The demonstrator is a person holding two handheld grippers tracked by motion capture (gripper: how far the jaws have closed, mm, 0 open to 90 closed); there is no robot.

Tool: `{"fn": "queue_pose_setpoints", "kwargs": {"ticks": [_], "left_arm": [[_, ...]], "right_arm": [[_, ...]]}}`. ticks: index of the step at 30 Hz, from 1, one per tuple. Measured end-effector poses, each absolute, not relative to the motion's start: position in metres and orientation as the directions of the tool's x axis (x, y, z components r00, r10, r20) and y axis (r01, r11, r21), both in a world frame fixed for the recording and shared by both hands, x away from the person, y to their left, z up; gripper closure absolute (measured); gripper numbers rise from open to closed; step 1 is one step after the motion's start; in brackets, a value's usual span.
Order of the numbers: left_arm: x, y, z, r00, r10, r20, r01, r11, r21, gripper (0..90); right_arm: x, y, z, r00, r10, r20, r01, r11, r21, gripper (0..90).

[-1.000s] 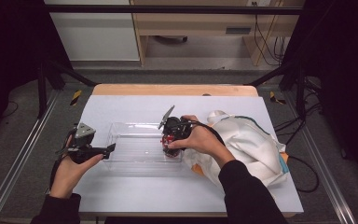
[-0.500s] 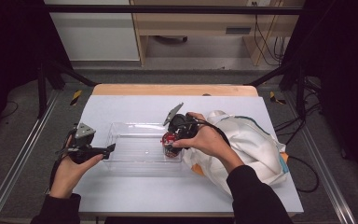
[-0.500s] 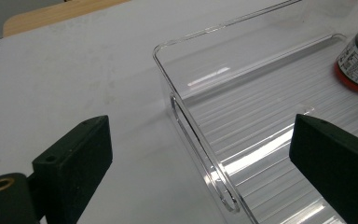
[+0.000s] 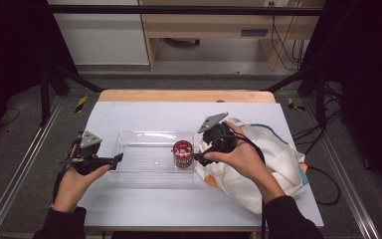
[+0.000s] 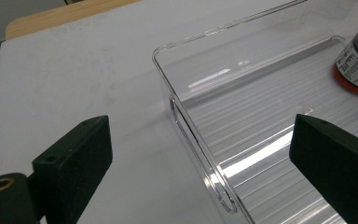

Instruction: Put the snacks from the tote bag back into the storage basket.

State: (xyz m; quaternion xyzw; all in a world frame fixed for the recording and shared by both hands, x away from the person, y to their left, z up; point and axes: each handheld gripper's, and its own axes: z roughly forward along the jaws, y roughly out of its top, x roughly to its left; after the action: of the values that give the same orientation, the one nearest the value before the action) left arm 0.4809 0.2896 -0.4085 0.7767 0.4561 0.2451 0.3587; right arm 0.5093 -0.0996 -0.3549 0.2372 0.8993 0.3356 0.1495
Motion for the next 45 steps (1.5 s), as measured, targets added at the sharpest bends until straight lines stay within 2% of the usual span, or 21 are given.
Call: {"fn": "queue_pose_setpoints", "kwargs": {"ticks": [16,25,31,34,41,45], "left_arm": [[0.480,0.288,-0.408,0.467,0.883,0.051,0.517,-0.320,0.794,5.5],[0.480,0.289,-0.408,0.466,0.883,0.053,0.507,-0.316,0.802,5.2],[0.475,0.293,-0.407,0.446,0.895,0.031,0.466,-0.262,0.845,5.2],[0.470,0.298,-0.409,0.429,0.902,0.048,0.438,-0.254,0.862,5.2],[0.456,0.312,-0.418,0.370,0.929,0.026,0.391,-0.181,0.902,5.1],[0.445,0.319,-0.430,0.340,0.940,0.000,0.377,-0.137,0.916,5.1]], "right_arm": [[0.473,-0.158,-0.360,-0.754,0.648,-0.106,0.377,0.560,0.738,7.6],[0.451,-0.200,-0.375,-0.659,0.749,-0.071,0.440,0.460,0.771,7.5],[0.440,-0.225,-0.389,-0.600,0.798,-0.064,0.459,0.409,0.789,7.7],[0.436,-0.233,-0.398,-0.571,0.818,-0.069,0.475,0.397,0.785,7.8],[0.428,-0.242,-0.415,-0.512,0.855,-0.078,0.490,0.365,0.791,7.8],[0.419,-0.242,-0.428,-0.461,0.882,-0.100,0.462,0.334,0.821,8.8]]}}
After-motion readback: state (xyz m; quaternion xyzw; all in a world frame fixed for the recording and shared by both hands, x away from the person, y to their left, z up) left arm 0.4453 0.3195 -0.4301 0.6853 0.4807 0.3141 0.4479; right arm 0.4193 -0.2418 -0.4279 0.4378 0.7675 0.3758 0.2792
